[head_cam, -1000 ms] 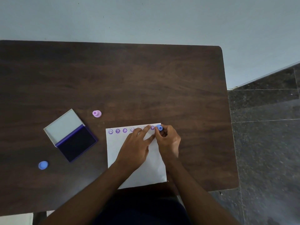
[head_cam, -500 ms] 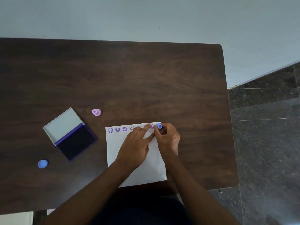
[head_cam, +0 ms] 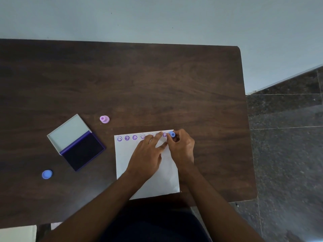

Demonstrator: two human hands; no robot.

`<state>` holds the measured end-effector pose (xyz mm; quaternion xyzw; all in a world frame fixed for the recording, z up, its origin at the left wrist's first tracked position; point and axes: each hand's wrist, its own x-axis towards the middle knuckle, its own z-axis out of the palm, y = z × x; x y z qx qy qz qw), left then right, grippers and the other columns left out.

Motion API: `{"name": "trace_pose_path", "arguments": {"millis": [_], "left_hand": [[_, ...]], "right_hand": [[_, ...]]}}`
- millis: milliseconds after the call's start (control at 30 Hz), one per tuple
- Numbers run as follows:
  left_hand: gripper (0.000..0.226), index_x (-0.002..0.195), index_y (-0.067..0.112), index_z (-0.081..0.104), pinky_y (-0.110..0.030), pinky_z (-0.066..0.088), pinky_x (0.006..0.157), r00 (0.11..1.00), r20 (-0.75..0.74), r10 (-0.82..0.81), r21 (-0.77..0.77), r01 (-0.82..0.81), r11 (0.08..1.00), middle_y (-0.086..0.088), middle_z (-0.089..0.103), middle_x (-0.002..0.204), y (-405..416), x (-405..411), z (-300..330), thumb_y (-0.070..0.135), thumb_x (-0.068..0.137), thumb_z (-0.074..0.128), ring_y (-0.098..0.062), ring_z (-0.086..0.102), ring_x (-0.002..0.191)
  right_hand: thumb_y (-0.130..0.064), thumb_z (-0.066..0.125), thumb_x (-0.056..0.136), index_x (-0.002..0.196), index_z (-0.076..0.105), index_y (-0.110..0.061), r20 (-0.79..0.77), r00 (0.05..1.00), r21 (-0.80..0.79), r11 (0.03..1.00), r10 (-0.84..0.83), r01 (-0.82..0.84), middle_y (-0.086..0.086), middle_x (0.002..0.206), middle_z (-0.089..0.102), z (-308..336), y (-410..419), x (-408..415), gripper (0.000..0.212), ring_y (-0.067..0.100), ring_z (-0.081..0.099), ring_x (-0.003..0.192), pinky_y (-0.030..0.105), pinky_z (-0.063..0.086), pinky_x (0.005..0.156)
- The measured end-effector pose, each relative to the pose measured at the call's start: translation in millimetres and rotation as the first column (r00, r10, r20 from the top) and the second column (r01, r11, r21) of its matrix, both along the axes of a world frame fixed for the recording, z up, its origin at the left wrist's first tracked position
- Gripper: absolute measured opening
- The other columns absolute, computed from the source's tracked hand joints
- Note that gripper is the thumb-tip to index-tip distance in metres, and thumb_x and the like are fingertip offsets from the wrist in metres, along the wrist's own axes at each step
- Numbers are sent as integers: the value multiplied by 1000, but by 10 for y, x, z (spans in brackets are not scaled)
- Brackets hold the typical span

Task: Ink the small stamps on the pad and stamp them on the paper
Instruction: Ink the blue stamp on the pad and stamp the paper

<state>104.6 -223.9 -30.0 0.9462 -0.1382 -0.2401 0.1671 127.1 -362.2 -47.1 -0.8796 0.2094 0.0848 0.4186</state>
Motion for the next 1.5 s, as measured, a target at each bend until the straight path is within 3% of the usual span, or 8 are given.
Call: {"name": "trace_pose_path", "arguments": {"millis": [533, 833, 1200, 1400, 1500], "left_hand": [[58, 148, 32, 28, -36, 17, 117, 1000, 17, 0, -3, 0, 1000, 5, 18, 160, 0, 6, 8, 37, 95, 52, -23, 23, 145], [60, 145, 29, 36, -38, 21, 114, 999, 34, 25, -13, -25, 1000, 3, 30, 156, -16, -17, -6, 34, 91, 61, -27, 33, 141], [62, 149, 33, 25, -37, 17, 117, 1000, 20, 2, -14, -1, 1000, 8, 15, 160, -17, -26, -73, 31, 94, 55, -24, 20, 146], [64, 148, 34, 26, -38, 23, 116, 1000, 10, 8, -16, -8, 1000, 8, 16, 160, -37, -7, -50, 26, 93, 57, -24, 21, 144], [70, 148, 35, 26, -38, 22, 116, 1000, -14, 10, -9, -10, 1000, 10, 14, 160, -46, -2, -6, 23, 89, 62, -24, 20, 145]], "right_hand": [[-25, 75, 85, 81, 54, -24, 19, 999, -11, 1000, 28, -28, -9, 79, 60, 3, 22, -8, 21, 8, 56, 59, 5, 40, 59], [-27, 74, 85, 82, 54, -23, -21, 1000, -14, 1000, 15, -15, -9, 79, 60, 34, 22, 0, 21, 8, 56, 60, 6, 39, 58], [-27, 73, 86, 86, 58, -20, -50, 999, -30, 1000, 8, -10, -6, 82, 62, 23, 22, 34, 17, 10, 58, 64, 8, 42, 58], [-32, 71, 87, 86, 59, -21, -82, 996, -6, 1000, -19, 19, -8, 80, 62, 63, 39, 49, 17, 11, 61, 66, 9, 43, 55], [-33, 70, 88, 87, 63, -22, -113, 991, 44, 996, -69, 74, -9, 80, 66, 190, 41, 20, 14, 13, 65, 68, 16, 53, 58]]}}
